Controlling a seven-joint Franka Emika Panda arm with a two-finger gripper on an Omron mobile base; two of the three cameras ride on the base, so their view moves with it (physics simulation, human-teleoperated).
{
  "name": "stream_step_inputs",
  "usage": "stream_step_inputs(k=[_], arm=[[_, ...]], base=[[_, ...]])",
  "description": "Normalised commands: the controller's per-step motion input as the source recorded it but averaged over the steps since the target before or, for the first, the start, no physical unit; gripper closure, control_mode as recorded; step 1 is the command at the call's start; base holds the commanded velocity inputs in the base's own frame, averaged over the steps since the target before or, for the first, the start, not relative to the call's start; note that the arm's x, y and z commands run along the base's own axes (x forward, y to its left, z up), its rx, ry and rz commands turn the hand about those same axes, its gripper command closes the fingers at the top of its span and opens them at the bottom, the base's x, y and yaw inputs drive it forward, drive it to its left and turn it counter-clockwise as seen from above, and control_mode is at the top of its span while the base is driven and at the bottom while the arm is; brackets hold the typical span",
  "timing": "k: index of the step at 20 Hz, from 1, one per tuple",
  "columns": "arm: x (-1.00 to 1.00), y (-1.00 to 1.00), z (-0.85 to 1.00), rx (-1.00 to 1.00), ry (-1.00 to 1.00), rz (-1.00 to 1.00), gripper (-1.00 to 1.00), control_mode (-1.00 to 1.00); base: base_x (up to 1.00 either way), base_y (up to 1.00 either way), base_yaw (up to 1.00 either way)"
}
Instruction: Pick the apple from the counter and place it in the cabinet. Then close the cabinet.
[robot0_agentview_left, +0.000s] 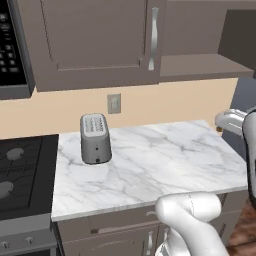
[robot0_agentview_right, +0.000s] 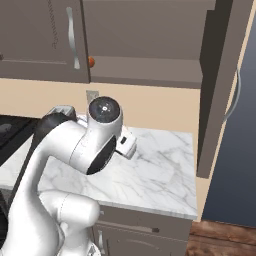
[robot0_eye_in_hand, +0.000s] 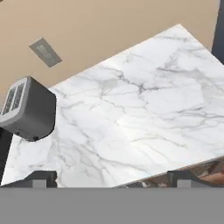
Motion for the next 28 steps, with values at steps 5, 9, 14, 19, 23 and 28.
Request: stream_step_inputs(k=[5, 9, 14, 19, 23, 28], arm=[[-0.30, -0.89, -0.36, 0.51, -0.04, 0.00, -1.00, -1.00], [-0.01, -0.39, -0.49, 0.64, -0.24, -0.19, -1.00, -1.00], [0.12, -0.45, -0.20, 0.57, -0.20, -0.33, -1.00, -1.00], [0.20, -0.86, 0.00, 0.44, -0.10, -0.28, -1.00, -1.00], [0.07, -0.98, 0.00, 0.36, -0.03, -0.10, -1.00, -1.00], [0.04, -0.97, 0.00, 0.30, 0.00, 0.01, -1.00, -1.00]], base=[[0.00, 0.00, 0.00], [0.00, 0.00, 0.00], [0.00, 0.00, 0.00], [0.00, 0.00, 0.00], [0.00, 0.00, 0.00], [0.00, 0.00, 0.00]])
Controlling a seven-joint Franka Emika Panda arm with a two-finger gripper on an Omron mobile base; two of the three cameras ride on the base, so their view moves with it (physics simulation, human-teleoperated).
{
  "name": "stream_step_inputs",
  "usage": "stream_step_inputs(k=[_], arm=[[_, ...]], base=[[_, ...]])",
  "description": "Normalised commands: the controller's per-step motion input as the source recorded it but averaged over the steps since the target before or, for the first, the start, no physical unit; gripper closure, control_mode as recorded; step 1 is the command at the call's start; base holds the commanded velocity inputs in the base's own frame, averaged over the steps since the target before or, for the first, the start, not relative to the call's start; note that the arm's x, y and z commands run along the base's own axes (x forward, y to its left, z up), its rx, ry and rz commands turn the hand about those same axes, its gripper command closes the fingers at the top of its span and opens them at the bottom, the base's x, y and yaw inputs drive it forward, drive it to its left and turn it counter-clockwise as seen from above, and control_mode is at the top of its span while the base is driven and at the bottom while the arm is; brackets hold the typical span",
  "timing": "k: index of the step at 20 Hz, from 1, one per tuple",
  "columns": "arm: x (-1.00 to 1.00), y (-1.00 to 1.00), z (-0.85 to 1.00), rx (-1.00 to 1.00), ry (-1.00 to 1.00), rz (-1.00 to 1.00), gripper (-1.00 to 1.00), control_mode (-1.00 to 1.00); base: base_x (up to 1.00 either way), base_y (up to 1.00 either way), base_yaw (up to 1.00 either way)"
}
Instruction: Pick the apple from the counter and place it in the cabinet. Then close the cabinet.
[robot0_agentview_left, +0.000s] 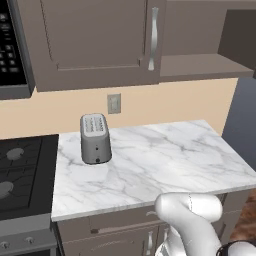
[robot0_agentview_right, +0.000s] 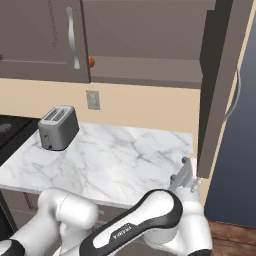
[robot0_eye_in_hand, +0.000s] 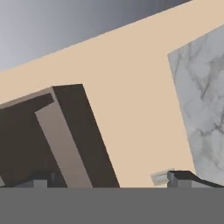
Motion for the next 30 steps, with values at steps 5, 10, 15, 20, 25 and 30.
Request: stream_step_inputs(k=[5, 10, 15, 20, 25, 30], arm=[[0.00, -0.98, 0.00, 0.21, 0.00, 0.01, -1.00, -1.00], [0.25, -0.72, 0.00, 0.14, 0.00, 0.03, -1.00, -1.00], [0.46, -0.59, 0.00, 0.12, 0.00, 0.02, -1.00, -1.00], [0.40, -0.44, 0.03, 0.08, 0.00, 0.00, -1.00, -1.00], [0.03, -0.10, 0.38, -0.01, -0.11, 0.02, -1.00, -1.00], [-0.05, 0.01, 0.62, -0.18, -0.25, 0.06, -1.00, -1.00]], base=[[0.00, 0.00, 0.00], [0.00, 0.00, 0.00], [0.00, 0.00, 0.00], [0.00, 0.00, 0.00], [0.00, 0.00, 0.00], [0.00, 0.00, 0.00]])
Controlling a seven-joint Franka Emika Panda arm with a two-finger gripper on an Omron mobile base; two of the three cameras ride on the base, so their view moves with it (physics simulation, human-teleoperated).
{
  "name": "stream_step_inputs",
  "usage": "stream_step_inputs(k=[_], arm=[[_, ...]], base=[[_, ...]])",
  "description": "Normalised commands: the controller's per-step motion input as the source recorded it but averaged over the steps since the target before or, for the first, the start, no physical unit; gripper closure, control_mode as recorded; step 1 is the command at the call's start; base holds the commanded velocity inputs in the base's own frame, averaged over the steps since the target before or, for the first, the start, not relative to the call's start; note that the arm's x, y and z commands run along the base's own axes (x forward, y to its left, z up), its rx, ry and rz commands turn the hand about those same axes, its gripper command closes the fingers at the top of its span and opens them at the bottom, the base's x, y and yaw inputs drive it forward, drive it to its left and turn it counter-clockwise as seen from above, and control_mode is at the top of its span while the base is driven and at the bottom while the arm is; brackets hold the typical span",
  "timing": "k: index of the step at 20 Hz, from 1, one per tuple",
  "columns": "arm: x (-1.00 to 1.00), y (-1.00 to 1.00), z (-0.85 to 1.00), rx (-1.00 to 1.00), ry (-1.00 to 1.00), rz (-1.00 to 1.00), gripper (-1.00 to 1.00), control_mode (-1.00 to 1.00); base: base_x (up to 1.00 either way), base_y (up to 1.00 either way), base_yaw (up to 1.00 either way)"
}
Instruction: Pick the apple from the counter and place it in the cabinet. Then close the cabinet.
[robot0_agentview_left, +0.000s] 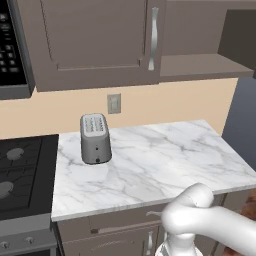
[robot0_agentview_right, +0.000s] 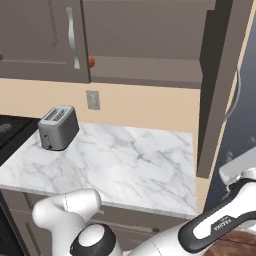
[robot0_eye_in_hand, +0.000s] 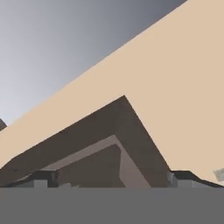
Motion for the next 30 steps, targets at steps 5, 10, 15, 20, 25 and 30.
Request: stream_step_inputs(k=[5, 10, 15, 20, 25, 30], arm=[[0.00, 0.29, 0.67, -0.29, -0.22, 0.05, -1.00, -1.00], [-0.01, 0.62, 0.46, -0.39, -0.26, 0.12, -1.00, -1.00], [-0.02, 0.93, 0.40, -0.47, -0.29, 0.17, -1.00, -1.00], [0.00, 1.00, 0.48, -0.47, -0.25, 0.12, -1.00, -1.00], [0.00, 1.00, 0.48, -0.44, -0.21, 0.08, -1.00, -1.00], [0.04, 0.89, 0.39, -0.37, -0.12, 0.01, -1.00, -1.00]], base=[[0.00, 0.00, 0.00], [0.00, 0.00, 0.00], [0.00, 0.00, 0.00], [0.00, 0.00, 0.00], [0.00, 0.00, 0.00], [0.00, 0.00, 0.00]])
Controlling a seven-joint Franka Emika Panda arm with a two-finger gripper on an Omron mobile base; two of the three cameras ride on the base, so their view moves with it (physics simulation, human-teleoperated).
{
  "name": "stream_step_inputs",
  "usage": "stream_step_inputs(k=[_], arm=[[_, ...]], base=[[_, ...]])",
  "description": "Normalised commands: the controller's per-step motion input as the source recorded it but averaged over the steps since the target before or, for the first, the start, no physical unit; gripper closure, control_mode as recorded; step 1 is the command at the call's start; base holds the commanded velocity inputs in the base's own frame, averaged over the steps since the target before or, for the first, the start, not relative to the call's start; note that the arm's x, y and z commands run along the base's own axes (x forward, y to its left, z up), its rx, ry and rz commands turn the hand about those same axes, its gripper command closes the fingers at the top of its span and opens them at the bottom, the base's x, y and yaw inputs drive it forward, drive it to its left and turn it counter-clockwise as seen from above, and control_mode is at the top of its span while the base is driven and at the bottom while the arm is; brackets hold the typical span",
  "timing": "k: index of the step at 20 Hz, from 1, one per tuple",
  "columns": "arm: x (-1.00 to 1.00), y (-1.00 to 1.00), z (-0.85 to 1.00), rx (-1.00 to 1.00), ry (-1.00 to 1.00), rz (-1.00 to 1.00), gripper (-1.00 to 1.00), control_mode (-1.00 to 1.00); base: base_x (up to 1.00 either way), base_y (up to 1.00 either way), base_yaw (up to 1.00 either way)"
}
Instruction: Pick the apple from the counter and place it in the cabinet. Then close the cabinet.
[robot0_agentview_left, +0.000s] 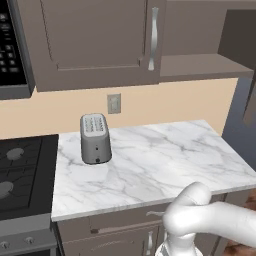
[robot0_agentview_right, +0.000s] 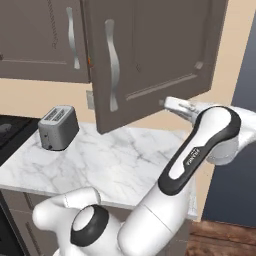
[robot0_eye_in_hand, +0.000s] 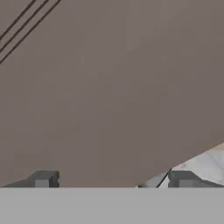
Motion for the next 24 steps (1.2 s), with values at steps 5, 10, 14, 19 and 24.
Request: stream_step_inputs(k=[5, 10, 14, 19, 24], arm=[[0.25, 0.79, 0.36, -0.31, -0.06, -0.11, -1.00, -1.00], [0.07, 0.65, 0.59, -0.23, -0.04, -0.31, -1.00, -1.00], [-0.29, 0.65, 0.43, -0.19, -0.13, -0.41, -1.00, -1.00], [0.20, 0.84, 0.02, -0.25, -0.24, -0.38, -1.00, -1.00], [0.95, 0.52, 0.00, -0.14, -0.18, -0.29, -1.00, -1.00]], base=[[0.00, 0.00, 0.00], [0.00, 0.00, 0.00], [0.00, 0.00, 0.00], [0.00, 0.00, 0.00], [0.00, 0.00, 0.00]])
